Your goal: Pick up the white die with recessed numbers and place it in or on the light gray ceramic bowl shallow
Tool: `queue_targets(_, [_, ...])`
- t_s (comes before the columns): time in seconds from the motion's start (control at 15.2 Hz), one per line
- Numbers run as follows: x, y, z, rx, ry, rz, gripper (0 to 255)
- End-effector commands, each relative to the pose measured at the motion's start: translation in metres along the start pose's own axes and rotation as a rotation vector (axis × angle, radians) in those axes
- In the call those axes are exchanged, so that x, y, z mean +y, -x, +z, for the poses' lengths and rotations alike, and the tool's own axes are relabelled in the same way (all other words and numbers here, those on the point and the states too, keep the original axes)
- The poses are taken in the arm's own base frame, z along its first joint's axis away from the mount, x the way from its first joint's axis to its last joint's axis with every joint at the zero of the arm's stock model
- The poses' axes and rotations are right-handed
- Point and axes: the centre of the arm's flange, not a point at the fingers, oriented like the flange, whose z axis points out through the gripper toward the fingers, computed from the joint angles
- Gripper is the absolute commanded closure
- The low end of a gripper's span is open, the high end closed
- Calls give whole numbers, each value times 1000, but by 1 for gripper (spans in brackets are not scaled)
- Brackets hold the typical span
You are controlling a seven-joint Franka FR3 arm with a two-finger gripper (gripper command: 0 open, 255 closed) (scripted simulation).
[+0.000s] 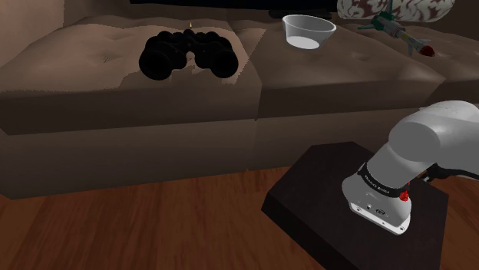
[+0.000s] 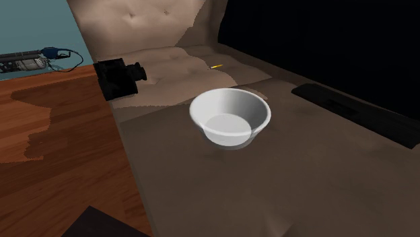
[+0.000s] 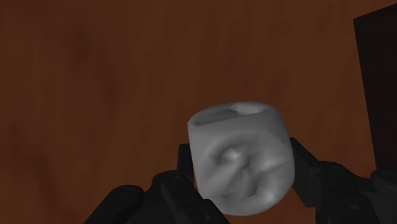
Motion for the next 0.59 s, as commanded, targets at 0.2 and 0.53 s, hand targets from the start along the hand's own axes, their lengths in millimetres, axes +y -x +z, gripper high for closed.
queue_targets(0.2, [0, 0, -26, 0, 0, 0, 255])
queue_targets(0.53, [0, 1, -52, 0, 0, 0, 255])
